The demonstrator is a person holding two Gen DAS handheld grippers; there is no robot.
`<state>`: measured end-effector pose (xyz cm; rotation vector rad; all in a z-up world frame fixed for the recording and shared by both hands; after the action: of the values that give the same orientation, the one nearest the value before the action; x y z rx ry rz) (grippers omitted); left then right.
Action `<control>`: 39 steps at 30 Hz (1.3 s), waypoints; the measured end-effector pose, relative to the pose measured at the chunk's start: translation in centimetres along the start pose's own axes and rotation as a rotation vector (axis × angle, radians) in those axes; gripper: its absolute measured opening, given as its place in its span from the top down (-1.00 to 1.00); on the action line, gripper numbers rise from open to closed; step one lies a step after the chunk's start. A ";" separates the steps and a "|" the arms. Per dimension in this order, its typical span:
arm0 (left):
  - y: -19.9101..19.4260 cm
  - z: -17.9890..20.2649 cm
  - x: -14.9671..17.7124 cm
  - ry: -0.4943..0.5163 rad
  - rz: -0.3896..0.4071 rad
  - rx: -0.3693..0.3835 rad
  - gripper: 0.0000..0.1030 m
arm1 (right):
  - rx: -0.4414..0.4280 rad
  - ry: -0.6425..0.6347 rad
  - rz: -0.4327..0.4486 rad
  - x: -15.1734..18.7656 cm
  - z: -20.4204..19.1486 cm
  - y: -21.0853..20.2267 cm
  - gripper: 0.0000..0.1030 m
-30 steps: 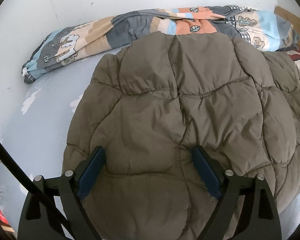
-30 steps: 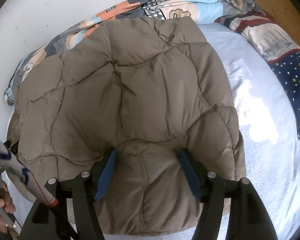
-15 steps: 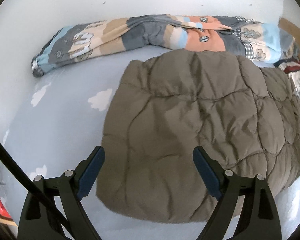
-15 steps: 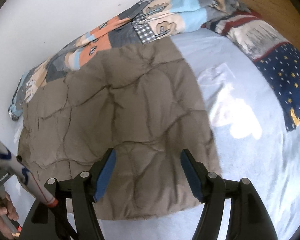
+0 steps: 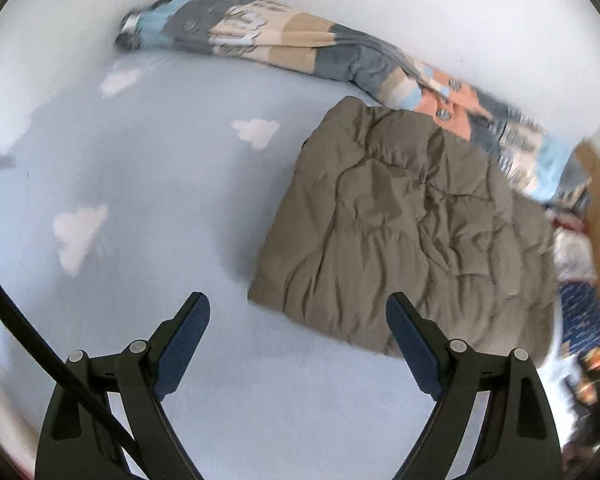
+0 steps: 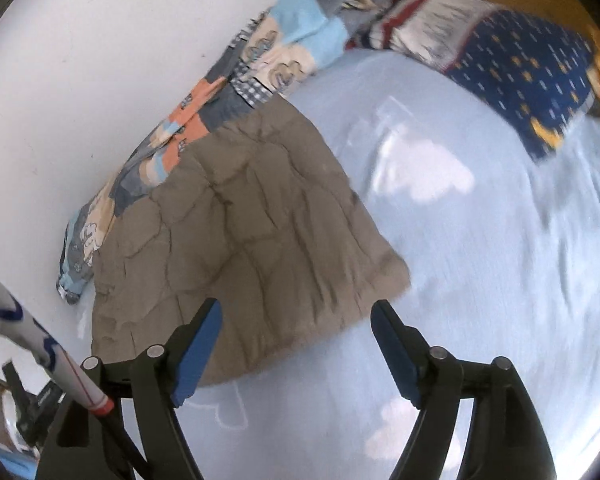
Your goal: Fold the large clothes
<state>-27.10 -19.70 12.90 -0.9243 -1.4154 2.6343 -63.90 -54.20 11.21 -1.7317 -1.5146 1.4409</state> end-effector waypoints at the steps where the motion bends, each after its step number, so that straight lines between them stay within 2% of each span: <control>1: 0.1 -0.6 0.3 -0.040 -0.007 0.021 -0.73 | -0.004 0.015 -0.007 0.3 0.5 0.1 -0.58; 5: 1.6 -2.6 1.0 -0.195 -0.032 0.102 -0.73 | -0.025 0.127 -0.046 1.2 2.6 0.9 -0.58; 9: 3.5 -3.5 1.4 -0.311 -0.035 0.116 -0.73 | -0.094 0.243 -0.102 1.6 4.1 2.4 -0.60; 13: 5.4 -4.5 1.8 -0.456 -0.020 0.163 -0.73 | -0.127 0.322 -0.112 1.2 5.0 3.8 -0.61; 16: 6.4 -4.8 2.2 -0.528 -0.002 0.172 -0.73 | -0.152 0.393 -0.115 0.8 5.5 5.1 -0.64; 19: 7.2 -5.1 2.4 -0.558 0.039 0.164 -0.73 | -0.185 0.478 -0.118 0.6 5.9 6.6 -0.64; 23: 8.4 -5.3 2.2 -0.578 0.069 0.176 -0.73 | -0.180 0.532 -0.115 0.5 6.0 8.3 -0.64; 27: 9.2 -5.3 1.1 -0.546 0.109 0.176 -0.78 | -0.191 0.557 -0.101 0.1 6.1 9.7 -0.68; 31: 10.8 -5.8 0.7 -0.551 0.102 0.215 -0.85 | -0.209 0.589 -0.096 0.0 6.4 11.2 -0.68; 32: 11.3 -5.8 0.7 -0.544 0.095 0.228 -0.85 | -0.215 0.586 -0.095 -0.1 6.4 11.6 -0.63; 33: 11.5 -5.8 0.6 -0.530 0.098 0.235 -0.85 | -0.211 0.567 -0.098 -0.3 6.3 11.9 -0.46; 34: 11.5 -5.6 0.4 -0.509 0.100 0.227 -0.85 | -0.197 0.541 -0.099 -0.6 6.0 12.0 -0.39; 36: 11.2 -4.7 0.0 -0.434 0.108 0.176 -0.73 | -0.177 0.501 -0.087 -1.0 5.5 11.6 -0.07; 39: 10.3 -2.2 -0.6 -0.266 0.128 0.063 -0.43 | -0.079 0.347 -0.039 -1.9 3.4 10.4 0.13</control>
<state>-22.89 -24.30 4.38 -0.7011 -1.3514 2.9723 -61.89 -60.24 2.12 -1.8710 -1.4225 1.0078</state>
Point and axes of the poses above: each gripper's, at about its wrist camera, not at the fingertips, and y roughly the way its jaws point, z to its right, x to its underside, the point moved 1 cm from there along y, roughly the way its jaws point, and after that the axes turned 10 degrees about x, right-handed, at the moved point
